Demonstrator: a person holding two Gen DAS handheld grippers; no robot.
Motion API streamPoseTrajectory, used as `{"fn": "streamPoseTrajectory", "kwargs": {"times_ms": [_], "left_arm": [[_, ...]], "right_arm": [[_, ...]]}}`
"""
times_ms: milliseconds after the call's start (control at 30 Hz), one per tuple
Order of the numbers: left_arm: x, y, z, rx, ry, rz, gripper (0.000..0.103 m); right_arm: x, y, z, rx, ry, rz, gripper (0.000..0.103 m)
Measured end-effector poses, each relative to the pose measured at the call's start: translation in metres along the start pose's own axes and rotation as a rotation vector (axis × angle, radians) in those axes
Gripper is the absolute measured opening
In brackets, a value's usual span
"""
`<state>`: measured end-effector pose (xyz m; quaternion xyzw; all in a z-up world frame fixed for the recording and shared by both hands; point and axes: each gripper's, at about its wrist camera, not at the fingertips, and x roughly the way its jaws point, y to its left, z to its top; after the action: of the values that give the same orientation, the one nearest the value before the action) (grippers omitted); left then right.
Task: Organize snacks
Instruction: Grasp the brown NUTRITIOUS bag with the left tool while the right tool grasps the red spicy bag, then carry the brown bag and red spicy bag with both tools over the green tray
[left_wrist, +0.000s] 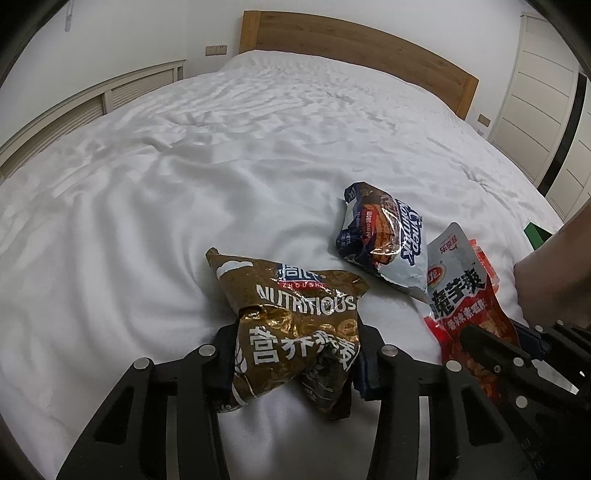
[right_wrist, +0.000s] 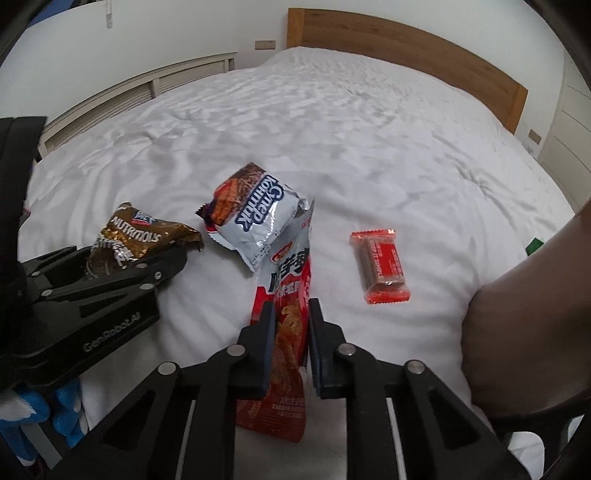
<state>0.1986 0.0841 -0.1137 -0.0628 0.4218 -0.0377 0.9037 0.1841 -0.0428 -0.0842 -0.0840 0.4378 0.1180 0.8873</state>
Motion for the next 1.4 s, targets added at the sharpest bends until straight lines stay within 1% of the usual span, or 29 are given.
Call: {"fn": "streamPoseTrajectory", "kwargs": {"times_ms": [167, 333, 400, 500, 633, 667, 733, 767, 833, 933, 1000, 1100, 1233, 1300, 1400], "left_arm": [[0.0, 0.001, 0.0, -0.01, -0.001, -0.003, 0.039], [0.0, 0.0, 0.0, -0.01, -0.002, -0.002, 0.039], [0.0, 0.0, 0.0, -0.01, -0.002, -0.002, 0.039], [0.0, 0.001, 0.001, -0.011, -0.001, -0.002, 0.039], [0.001, 0.001, 0.0, -0.014, 0.002, -0.004, 0.039], [0.002, 0.001, -0.001, -0.015, 0.004, -0.003, 0.039], [0.003, 0.0, -0.001, -0.013, 0.005, 0.0, 0.039], [0.003, 0.001, -0.001, -0.015, 0.005, -0.001, 0.039], [0.003, 0.002, -0.001, -0.02, 0.006, -0.003, 0.039], [0.003, 0.002, -0.001, -0.025, 0.006, -0.008, 0.039], [0.003, 0.002, -0.001, -0.024, 0.005, -0.006, 0.039], [0.002, 0.001, -0.002, -0.023, 0.001, -0.006, 0.039], [0.0, -0.001, -0.001, -0.012, -0.005, -0.005, 0.039], [-0.004, -0.003, -0.001, -0.007, -0.009, -0.024, 0.037], [-0.009, -0.007, -0.002, 0.002, -0.009, -0.029, 0.036]], "right_arm": [[0.003, 0.0, -0.004, 0.012, 0.017, 0.044, 0.07], [0.009, 0.009, -0.005, -0.027, 0.041, 0.052, 0.073], [0.013, 0.011, -0.005, -0.03, 0.054, 0.065, 0.079], [0.022, 0.013, -0.006, -0.026, 0.089, 0.095, 0.092], [0.029, 0.012, -0.004, -0.002, 0.102, 0.137, 0.095], [0.031, 0.012, -0.004, 0.003, 0.107, 0.145, 0.102], [0.038, 0.012, -0.003, 0.003, 0.138, 0.18, 0.103], [0.043, 0.016, -0.004, -0.018, 0.157, 0.192, 0.103], [0.045, 0.026, -0.003, -0.085, 0.164, 0.146, 0.103], [0.04, 0.026, -0.004, -0.076, 0.136, 0.118, 0.103], [0.034, 0.023, -0.005, -0.059, 0.105, 0.097, 0.087], [0.023, 0.015, -0.005, -0.041, 0.076, 0.071, 0.079], [0.009, 0.012, -0.008, -0.04, 0.056, 0.053, 0.062], [0.0, 0.012, -0.009, -0.05, 0.049, 0.042, 0.058], [-0.011, 0.006, -0.012, -0.04, 0.052, 0.033, 0.057]]}}
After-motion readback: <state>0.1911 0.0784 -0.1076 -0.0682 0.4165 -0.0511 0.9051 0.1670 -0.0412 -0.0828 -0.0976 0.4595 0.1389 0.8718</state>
